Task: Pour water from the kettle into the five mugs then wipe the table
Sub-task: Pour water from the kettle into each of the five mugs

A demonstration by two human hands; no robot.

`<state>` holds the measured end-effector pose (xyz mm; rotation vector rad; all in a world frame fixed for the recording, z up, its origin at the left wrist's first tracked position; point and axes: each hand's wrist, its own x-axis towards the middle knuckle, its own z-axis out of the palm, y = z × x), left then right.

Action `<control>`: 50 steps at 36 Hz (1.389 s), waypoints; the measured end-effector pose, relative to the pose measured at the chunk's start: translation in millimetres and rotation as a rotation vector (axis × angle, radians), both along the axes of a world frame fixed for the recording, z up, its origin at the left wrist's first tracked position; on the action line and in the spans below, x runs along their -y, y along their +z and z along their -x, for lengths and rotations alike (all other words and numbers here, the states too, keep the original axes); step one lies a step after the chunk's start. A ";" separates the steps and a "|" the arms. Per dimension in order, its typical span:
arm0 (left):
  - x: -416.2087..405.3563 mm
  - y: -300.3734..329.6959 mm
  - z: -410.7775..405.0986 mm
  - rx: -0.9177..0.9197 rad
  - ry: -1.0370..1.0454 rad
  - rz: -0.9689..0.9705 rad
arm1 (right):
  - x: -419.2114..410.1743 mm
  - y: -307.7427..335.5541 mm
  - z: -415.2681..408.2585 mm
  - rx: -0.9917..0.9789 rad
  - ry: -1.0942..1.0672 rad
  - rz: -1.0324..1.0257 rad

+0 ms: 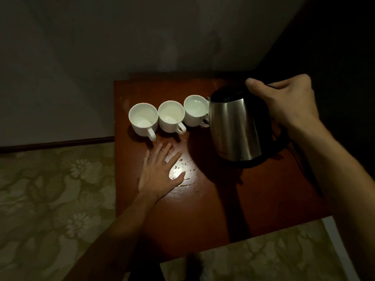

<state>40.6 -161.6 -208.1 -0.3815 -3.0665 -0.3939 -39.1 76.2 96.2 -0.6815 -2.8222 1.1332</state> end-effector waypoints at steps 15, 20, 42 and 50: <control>-0.5 -3.7 0.1 0.020 0.008 -0.037 | 0.9 -6.6 5.2 0.031 0.050 -0.007; -0.7 -0.8 -0.6 0.044 0.010 -0.031 | 3.9 -5.6 1.5 0.040 0.058 -0.007; -1.6 -1.0 0.1 0.047 0.014 -0.015 | -2.0 -22.7 -5.0 -0.026 0.064 0.028; -1.5 -1.7 -0.3 0.046 0.009 -0.008 | -1.4 -36.9 -22.0 -0.150 0.087 0.122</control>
